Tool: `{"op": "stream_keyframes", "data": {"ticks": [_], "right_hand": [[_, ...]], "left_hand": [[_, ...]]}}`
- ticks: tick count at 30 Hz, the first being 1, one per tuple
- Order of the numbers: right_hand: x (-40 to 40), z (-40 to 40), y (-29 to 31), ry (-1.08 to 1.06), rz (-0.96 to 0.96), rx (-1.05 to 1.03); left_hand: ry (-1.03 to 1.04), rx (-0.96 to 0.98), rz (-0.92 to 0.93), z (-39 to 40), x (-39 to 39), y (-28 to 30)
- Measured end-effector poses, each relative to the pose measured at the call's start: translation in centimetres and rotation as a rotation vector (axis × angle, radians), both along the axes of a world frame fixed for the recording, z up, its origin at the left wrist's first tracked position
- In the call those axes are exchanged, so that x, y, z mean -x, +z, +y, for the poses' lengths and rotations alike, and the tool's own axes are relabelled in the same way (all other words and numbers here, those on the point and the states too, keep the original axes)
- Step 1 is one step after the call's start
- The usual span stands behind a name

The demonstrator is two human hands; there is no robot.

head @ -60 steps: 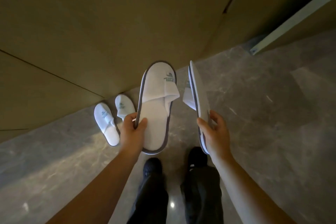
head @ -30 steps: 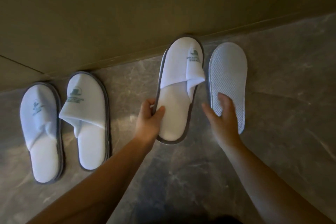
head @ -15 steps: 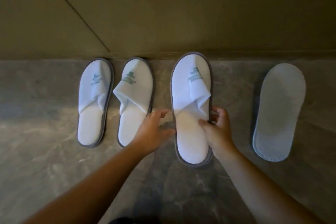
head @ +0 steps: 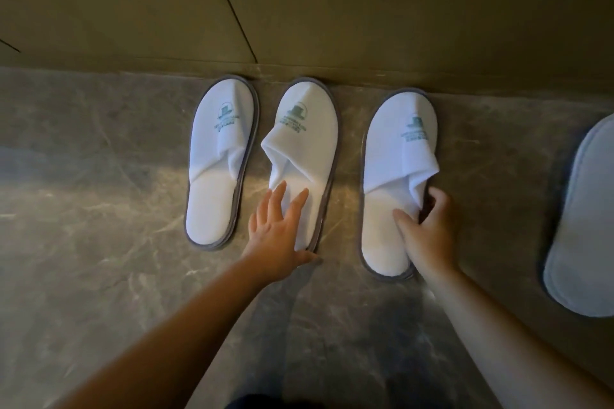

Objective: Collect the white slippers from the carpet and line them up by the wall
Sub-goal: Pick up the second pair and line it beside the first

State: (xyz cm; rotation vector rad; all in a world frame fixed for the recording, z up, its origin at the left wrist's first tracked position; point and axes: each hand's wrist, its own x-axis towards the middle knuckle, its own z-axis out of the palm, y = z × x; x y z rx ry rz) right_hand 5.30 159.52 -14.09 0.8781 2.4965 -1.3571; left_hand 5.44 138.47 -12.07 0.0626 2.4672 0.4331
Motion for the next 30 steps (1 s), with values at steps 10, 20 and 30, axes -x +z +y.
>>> {"op": "stream_keyframes", "data": {"ticks": [10, 20, 30], "right_hand": [[-3.6, -3.9, -0.8, 0.364, -0.117, -0.431], [-3.2, -3.9, -1.4, 0.369, -0.098, -0.447], [-3.3, -3.7, -1.3, 0.367, -0.096, -0.434]], "left_hand": [[-0.098, 0.009, 0.035, -0.8, -0.9, -2.0], [-0.089, 0.010, 0.049, -0.3, -1.1, -2.3], [-0.078, -0.029, 0.067, -0.3, -1.4, -2.7]]}}
